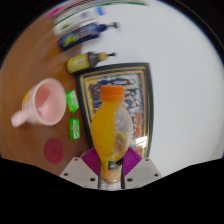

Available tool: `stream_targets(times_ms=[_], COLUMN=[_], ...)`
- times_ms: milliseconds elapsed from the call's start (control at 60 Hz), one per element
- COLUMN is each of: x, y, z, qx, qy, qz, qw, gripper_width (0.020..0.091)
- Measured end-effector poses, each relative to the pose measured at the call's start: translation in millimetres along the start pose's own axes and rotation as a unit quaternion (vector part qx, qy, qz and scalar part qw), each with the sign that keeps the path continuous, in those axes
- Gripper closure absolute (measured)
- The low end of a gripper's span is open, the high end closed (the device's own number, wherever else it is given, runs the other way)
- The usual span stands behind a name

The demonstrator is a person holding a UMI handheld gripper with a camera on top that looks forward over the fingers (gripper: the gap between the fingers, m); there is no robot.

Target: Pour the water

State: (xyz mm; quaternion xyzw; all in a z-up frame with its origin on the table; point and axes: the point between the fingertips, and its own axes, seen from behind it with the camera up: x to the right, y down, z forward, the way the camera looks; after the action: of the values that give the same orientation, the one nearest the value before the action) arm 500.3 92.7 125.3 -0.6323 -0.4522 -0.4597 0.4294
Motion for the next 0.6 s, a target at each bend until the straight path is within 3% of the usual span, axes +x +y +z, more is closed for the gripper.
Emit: stream_targets(times_ms=[133,300,417,600], x=[5.2,-16.3,-50.7,-105.5], y=[1.0,-0.8,-1.3,11.6], z=[-9.8,-2.0,14.9,39.0], qx=[0.022,0.046,0.054,0.039], qy=[-0.052,-0.13,-0.166,-0.193], qz=[0.252,0.497,0.581,0.627], qw=[0.966,0.857,0.795,0.754], gripper_width=[0.0855,0.0854,0.0853,0.0856])
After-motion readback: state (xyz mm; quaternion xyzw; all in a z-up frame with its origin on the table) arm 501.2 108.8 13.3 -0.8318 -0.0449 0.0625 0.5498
